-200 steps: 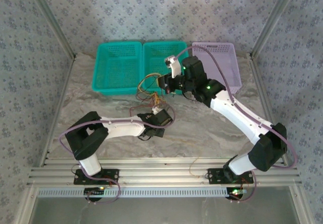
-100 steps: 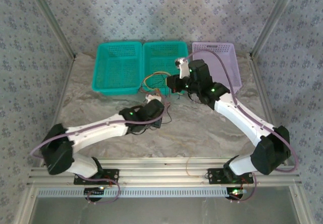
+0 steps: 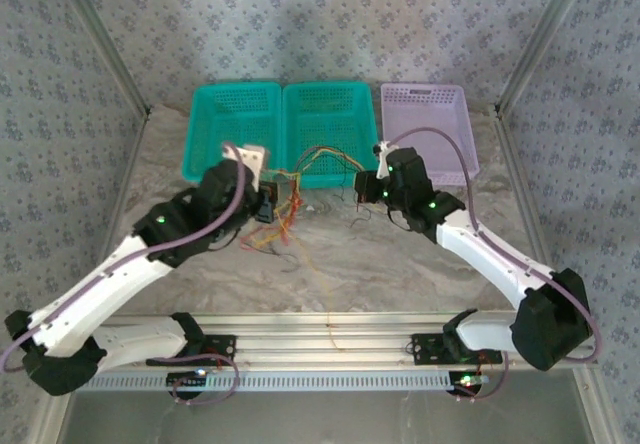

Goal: Untangle the cables

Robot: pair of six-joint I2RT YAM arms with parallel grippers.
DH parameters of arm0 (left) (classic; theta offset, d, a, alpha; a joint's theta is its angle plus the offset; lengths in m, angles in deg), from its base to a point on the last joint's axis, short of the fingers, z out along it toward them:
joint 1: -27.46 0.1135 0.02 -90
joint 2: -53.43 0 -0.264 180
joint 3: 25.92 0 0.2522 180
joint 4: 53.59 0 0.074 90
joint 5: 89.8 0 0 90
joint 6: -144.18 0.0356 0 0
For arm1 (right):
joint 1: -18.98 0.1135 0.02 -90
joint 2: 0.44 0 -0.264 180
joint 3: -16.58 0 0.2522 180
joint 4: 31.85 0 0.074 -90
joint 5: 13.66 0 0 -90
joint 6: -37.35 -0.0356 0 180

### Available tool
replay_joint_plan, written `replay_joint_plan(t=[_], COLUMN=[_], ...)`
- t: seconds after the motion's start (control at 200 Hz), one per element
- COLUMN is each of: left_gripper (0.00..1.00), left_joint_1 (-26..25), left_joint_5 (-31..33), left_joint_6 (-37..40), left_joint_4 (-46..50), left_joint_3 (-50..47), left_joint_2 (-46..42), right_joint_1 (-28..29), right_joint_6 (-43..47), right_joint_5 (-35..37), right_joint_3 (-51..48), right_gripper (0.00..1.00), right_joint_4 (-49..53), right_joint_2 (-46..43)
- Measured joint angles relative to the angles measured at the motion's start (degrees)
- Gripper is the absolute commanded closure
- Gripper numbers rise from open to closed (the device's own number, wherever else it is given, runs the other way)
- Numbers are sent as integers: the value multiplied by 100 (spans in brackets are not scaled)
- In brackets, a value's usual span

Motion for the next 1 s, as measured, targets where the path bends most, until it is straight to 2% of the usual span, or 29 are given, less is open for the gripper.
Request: replay_joint_plan(t=[0.145, 0.425, 0.689, 0.999], left_gripper=[100, 100, 100, 100], left_joint_1=[260, 868, 1163, 1285], left_joint_5=[2, -304, -568, -780], left_joint_6=[323, 664, 815, 820], left_joint_4=[101, 273, 415, 509], left_joint_3=[678, 1130, 1602, 1659], left_joint_2=[-144, 199, 439, 581], right_joint_1=[57, -59, -501, -651], right_joint_6=[-107, -586, -1084, -1060], right_joint_5=[238, 916, 1296, 1346], right_joint_3=[-503, -1128, -1661, -2024], right_gripper=[100, 100, 100, 100], right_joint_4=[-85, 94, 564, 802], right_joint_2=[-129, -531, -966, -1307])
